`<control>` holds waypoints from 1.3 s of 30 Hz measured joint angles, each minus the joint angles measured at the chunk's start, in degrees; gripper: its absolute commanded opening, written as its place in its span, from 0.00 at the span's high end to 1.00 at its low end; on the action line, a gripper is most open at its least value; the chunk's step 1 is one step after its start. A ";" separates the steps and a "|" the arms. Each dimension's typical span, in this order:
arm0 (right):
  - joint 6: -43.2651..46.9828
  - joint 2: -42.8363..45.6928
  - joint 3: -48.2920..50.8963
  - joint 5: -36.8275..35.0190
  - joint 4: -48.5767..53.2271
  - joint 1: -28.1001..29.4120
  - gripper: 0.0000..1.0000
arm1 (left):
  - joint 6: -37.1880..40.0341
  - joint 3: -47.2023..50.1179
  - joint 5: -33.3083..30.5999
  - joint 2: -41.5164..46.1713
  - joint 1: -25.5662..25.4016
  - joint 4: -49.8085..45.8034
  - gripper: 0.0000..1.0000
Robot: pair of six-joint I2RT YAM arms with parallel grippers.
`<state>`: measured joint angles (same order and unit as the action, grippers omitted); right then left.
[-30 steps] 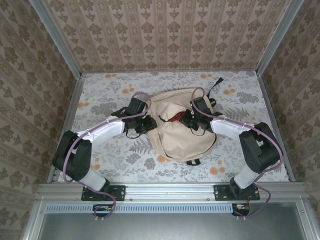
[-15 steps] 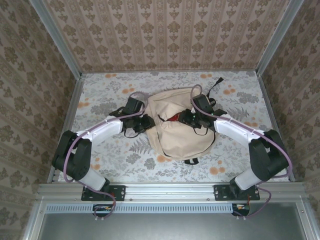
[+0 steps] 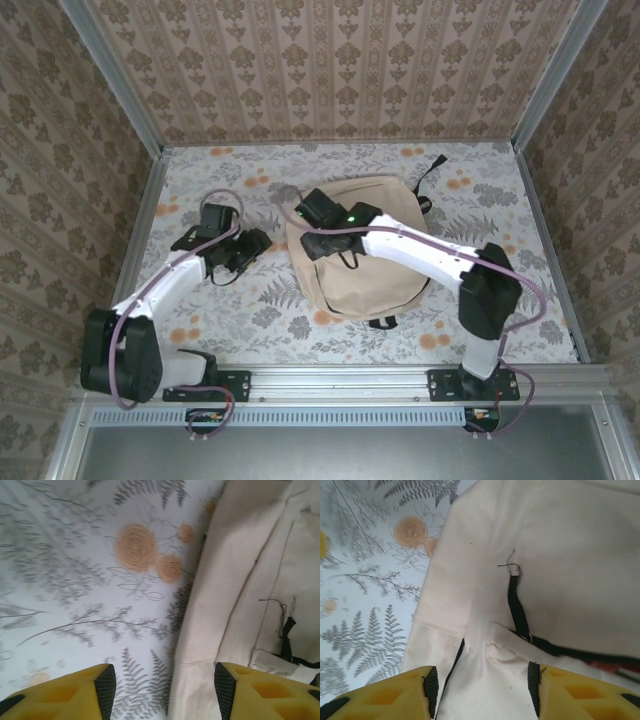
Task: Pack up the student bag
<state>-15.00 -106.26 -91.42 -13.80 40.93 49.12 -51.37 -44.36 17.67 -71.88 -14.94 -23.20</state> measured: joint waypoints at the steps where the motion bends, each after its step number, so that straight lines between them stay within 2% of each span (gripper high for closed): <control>1: 0.90 -1.49 -1.20 -0.81 0.57 0.24 0.47 | -0.02 0.52 -0.11 0.94 0.74 -0.63 0.35; 8: 5.03 -10.73 -8.57 -6.23 3.45 0.37 0.58 | 0.15 3.17 -1.42 5.66 4.00 -3.93 0.20; 14: 5.64 -15.17 -10.88 -10.14 4.00 0.39 0.61 | 0.81 3.28 -1.70 6.05 4.17 -4.74 0.06; 17: 5.68 -16.39 -10.93 -12.98 4.17 0.39 0.61 | 1.14 3.28 -1.92 6.16 4.17 -4.72 0.03; 24: 5.77 -17.70 -10.99 -17.75 4.13 0.39 0.70 | 1.27 3.48 -1.88 6.73 4.17 -4.68 0.01; 33: 5.60 -17.70 -11.13 -19.04 4.11 0.39 0.92 | 1.25 3.58 -1.22 6.73 4.17 -4.52 0.02; 39: 4.61 -13.99 -10.08 -18.32 3.43 0.39 0.99 | 1.29 3.96 0.81 6.73 3.93 -2.93 0.11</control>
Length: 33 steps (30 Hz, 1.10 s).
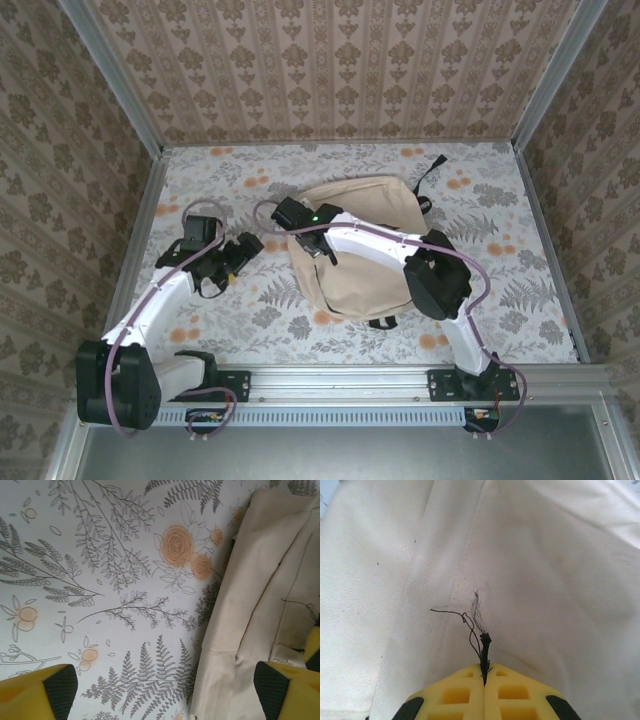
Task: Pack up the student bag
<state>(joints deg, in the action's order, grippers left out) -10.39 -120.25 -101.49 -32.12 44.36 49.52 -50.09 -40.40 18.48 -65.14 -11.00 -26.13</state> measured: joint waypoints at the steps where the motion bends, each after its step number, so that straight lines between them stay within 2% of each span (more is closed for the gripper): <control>1: -0.26 1.53 0.81 0.50 -0.42 0.00 1.00 | 0.04 0.02 0.44 0.00 -0.24 0.52 0.14; 7: -2.38 9.77 5.11 3.85 -2.19 -0.07 1.00 | -0.26 -0.09 3.37 -2.21 -5.01 6.34 0.21; 14: -5.53 13.44 10.32 8.59 -5.42 -1.57 1.00 | -1.86 -3.39 8.76 -13.03 -12.50 17.27 0.39; 21: -8.66 17.88 14.49 14.93 -8.52 -4.55 1.00 | -5.25 -9.64 13.11 -23.06 -14.64 26.47 0.57; 28: -11.39 19.71 16.98 20.02 -10.56 -6.95 1.00 | -8.26 -12.26 15.45 -27.93 -17.62 32.04 0.59; 33: -12.57 19.82 17.68 21.90 -11.45 -7.58 1.00 | -9.53 -14.49 16.26 -30.95 -18.58 31.74 0.65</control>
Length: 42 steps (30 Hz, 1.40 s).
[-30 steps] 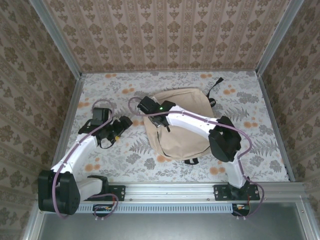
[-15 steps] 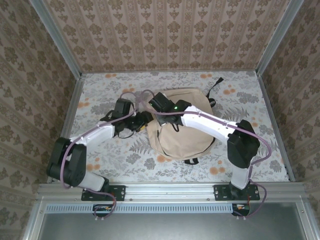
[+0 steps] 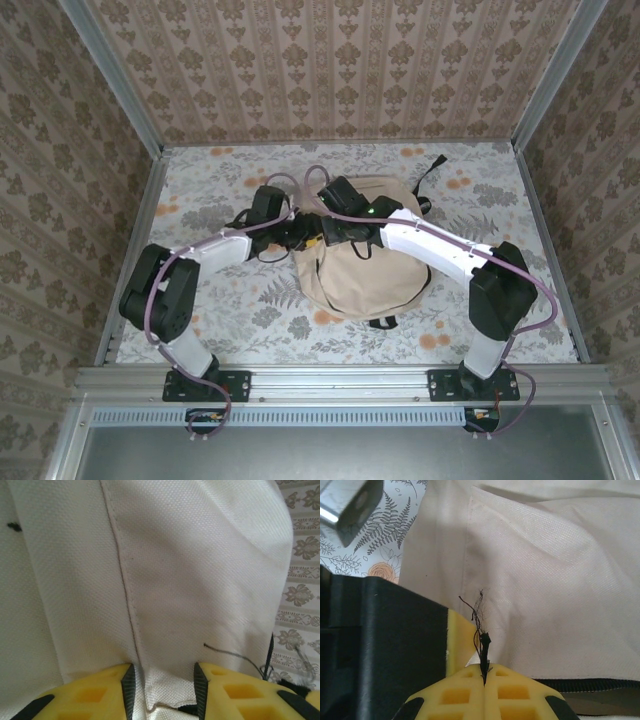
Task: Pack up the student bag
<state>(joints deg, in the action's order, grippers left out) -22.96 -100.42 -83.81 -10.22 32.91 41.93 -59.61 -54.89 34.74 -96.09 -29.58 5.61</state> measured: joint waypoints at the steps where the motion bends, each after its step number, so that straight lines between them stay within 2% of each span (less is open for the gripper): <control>1: -0.07 0.00 0.04 0.28 -0.04 -0.07 1.00 | -0.26 -0.20 0.09 -0.50 -0.02 -0.02 0.67; 5: -0.26 0.00 0.42 0.92 -0.22 -0.33 1.00 | -1.46 -0.79 0.48 -1.95 -0.02 0.00 0.77; 11: -0.87 0.50 1.77 0.46 -0.61 -0.48 1.00 | -2.12 -0.83 0.42 -2.32 -0.02 -0.35 1.00; 23: -1.64 2.01 2.69 -9.60 2.08 -0.66 1.00 | 0.44 -0.92 -1.97 -0.26 0.04 -3.87 1.00; 42: -4.07 4.70 6.43 -13.16 3.30 -6.84 1.00 | 4.09 -0.20 -6.05 0.48 3.04 -10.47 1.00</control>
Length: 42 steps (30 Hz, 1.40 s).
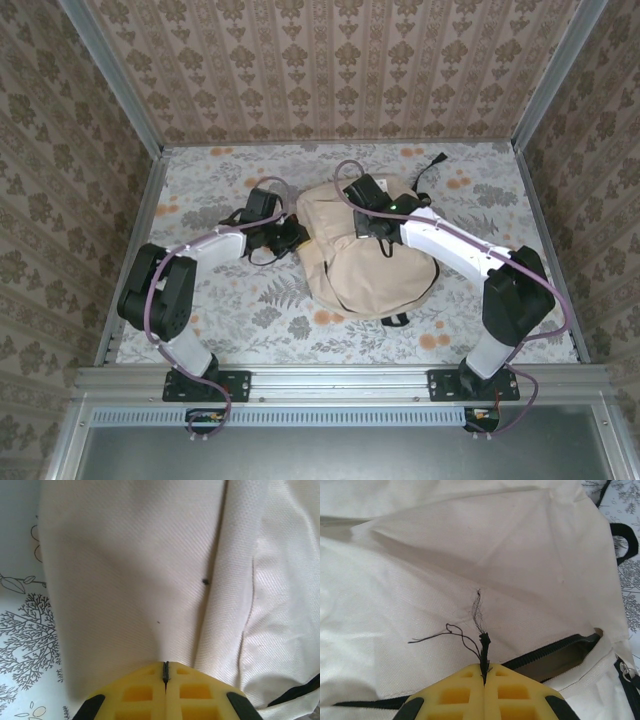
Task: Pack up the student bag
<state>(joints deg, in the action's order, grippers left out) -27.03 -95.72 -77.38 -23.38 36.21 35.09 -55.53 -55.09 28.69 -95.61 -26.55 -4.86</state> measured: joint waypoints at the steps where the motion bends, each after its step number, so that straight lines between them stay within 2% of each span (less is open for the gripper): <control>1: 0.11 0.13 0.33 0.17 -0.02 -0.46 1.00 | 0.11 0.00 0.07 0.02 0.00 0.09 1.00; 2: 0.39 0.26 0.61 0.76 -0.09 -0.87 1.00 | 0.15 -0.02 0.42 0.09 -0.02 0.17 1.00; 6: 1.88 0.70 0.96 5.68 -0.76 -1.79 1.00 | 1.14 -0.15 2.38 0.72 -0.72 0.61 0.76; 10: 2.93 1.09 1.29 10.69 -2.84 -1.84 1.00 | 0.85 -0.87 3.63 1.20 -3.67 1.57 0.58; 13: 3.54 1.70 1.92 14.21 -3.91 -1.84 1.00 | -1.07 -0.79 4.15 1.25 -5.46 2.84 0.53; 17: 4.79 2.38 2.89 20.74 -5.95 -1.86 1.00 | -4.46 0.94 4.28 1.25 -5.75 6.16 0.52; 22: 5.22 2.71 4.83 30.23 -9.03 -2.27 1.00 | -8.09 2.47 4.74 0.63 -6.82 9.73 0.54; 24: 5.16 2.71 5.25 33.38 -10.01 -2.38 1.00 | -9.31 2.47 5.18 -0.09 -7.58 11.47 0.58; 30: 4.74 2.67 5.51 38.23 -10.82 -2.69 1.00 | -11.23 2.47 5.42 -2.19 -7.87 13.09 0.68; 36: 4.72 2.71 5.53 35.26 -10.78 -2.69 1.00 | -11.89 2.45 5.42 -2.29 -7.87 13.03 0.85; 40: 4.72 3.61 5.53 28.41 -10.54 -2.69 1.00 | -11.19 2.40 5.33 -2.27 -7.89 12.22 0.99; 42: 4.72 4.20 5.53 24.70 -9.90 -2.69 1.00 | -10.60 2.16 5.01 -2.27 -7.91 11.28 1.00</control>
<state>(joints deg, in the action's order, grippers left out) -22.31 -91.53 -71.85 1.32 26.30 32.40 -66.13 -52.93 33.69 -97.89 -34.46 6.42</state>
